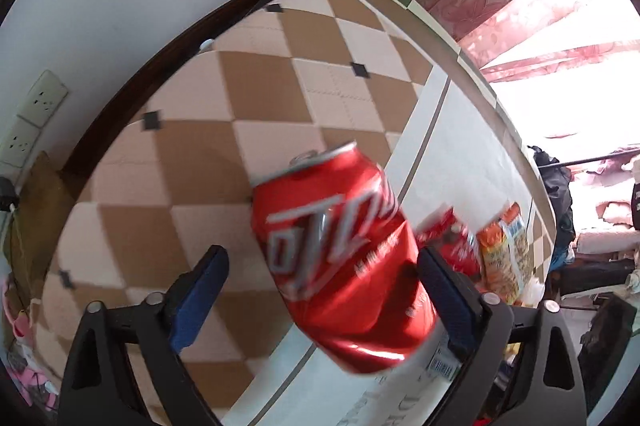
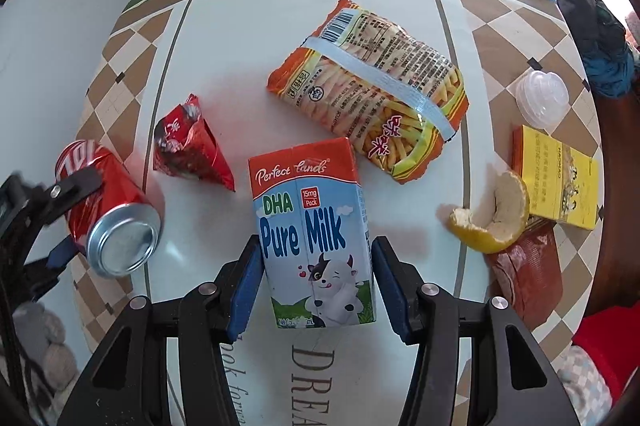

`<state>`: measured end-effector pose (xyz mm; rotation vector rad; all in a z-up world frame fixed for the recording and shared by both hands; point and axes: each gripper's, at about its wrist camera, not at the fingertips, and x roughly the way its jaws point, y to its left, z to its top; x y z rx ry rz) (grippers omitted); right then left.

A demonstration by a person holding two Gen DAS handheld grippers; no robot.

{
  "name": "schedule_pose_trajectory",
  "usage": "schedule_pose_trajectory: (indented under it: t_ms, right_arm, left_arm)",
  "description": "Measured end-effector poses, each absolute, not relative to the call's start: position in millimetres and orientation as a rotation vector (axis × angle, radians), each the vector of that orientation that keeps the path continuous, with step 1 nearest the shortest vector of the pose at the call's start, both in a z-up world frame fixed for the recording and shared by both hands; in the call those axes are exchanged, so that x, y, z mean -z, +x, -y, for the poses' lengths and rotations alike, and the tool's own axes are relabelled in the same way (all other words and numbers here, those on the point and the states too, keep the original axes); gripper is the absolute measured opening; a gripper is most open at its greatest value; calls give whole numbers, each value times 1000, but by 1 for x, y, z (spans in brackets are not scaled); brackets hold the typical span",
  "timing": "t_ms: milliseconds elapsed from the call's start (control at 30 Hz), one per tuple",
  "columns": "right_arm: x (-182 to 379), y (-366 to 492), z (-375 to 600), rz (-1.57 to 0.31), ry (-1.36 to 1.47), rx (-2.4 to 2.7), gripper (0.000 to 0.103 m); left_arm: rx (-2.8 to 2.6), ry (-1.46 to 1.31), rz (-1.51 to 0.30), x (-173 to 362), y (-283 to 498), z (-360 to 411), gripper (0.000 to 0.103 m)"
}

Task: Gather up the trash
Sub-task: 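Grasp the red cola can with the left gripper while the right grasps the Pure Milk carton, then carry the can and carton over the bin and open both grippers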

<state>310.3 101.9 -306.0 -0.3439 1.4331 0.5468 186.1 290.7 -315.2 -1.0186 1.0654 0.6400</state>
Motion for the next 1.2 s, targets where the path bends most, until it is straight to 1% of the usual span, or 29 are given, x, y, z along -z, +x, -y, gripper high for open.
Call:
schedule_pose_trajectory:
  t_ms: [33,100,200,400,567,800,967,1200]
  right_arm:
    - [305,314,-102,-1434,-341,-547,56]
    - [305,315,-103,-1433,-341,-547,56]
    - [307,313,-110,-1432,-341,-547,56]
    - [308,311,-114,-1411,-362,-562,55]
    - [303,299,-101,-1365,-369,-586,55]
    - [290,281,-64,-1345,-251,-617,55]
    - [260,265,-34,-1285,-195,-647,55]
    - [192,242,33,-1152,-109,-683,55]
  left_arm:
    - [-642,-1015,-1070,316,188,-291,80]
    - [-646,-989,-1076,314,194,-287,59]
    - [-652,-911,-1075,306,204,-282,50]
    - [-686,-625,-1080,282,211,-258,48]
    - [-710,-411,-1057,258,195,-236,47]
    - [-725,-264,-1003,225,160,-205,46]
    - [-720,-196,-934,192,141,-173,46]
    - [-667,-127,-812,132,121,-109,46]
